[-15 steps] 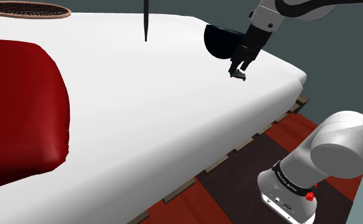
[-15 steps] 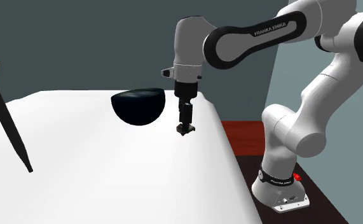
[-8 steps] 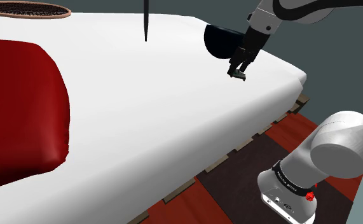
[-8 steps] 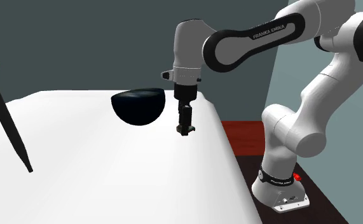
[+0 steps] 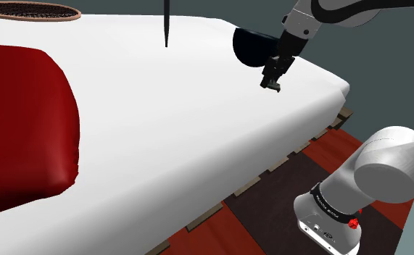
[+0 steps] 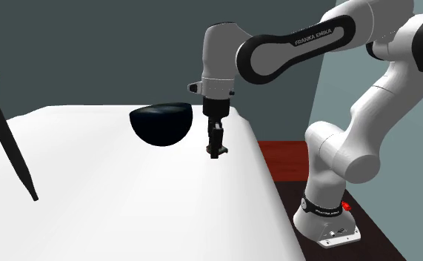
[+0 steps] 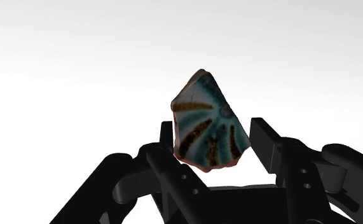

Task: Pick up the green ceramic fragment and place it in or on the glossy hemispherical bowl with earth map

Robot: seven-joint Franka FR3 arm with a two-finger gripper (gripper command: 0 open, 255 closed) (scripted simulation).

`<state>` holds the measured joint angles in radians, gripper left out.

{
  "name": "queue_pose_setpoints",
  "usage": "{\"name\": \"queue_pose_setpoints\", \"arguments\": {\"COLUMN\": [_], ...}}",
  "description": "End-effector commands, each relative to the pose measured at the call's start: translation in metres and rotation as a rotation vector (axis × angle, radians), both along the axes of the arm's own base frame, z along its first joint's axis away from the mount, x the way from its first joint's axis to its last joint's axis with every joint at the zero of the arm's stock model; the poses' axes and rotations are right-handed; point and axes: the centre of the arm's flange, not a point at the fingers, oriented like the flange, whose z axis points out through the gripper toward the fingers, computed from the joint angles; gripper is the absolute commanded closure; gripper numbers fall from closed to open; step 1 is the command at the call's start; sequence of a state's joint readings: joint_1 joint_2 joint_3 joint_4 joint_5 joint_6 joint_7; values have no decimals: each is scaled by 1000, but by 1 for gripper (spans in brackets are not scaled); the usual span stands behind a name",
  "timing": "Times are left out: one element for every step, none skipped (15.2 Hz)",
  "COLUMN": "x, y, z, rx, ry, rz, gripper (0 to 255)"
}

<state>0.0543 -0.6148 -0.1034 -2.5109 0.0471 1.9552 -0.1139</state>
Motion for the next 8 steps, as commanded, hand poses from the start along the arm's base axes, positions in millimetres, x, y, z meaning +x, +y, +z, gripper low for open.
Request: {"name": "queue_pose_setpoints", "arguments": {"x": [0, 0, 0, 0, 0, 0, 0, 0], "y": [0, 0, 0, 0, 0, 0, 0, 0], "z": [0, 0, 0, 5, 11, 16, 21, 26], "rx": [0, 0, 0, 0, 0, 0, 0, 0], "ry": [0, 0, 0, 0, 0, 0, 0, 0], "rz": [0, 0, 0, 0, 0, 0, 0, 0], "gripper": [255, 255, 255, 255, 255, 255, 255, 255]}}
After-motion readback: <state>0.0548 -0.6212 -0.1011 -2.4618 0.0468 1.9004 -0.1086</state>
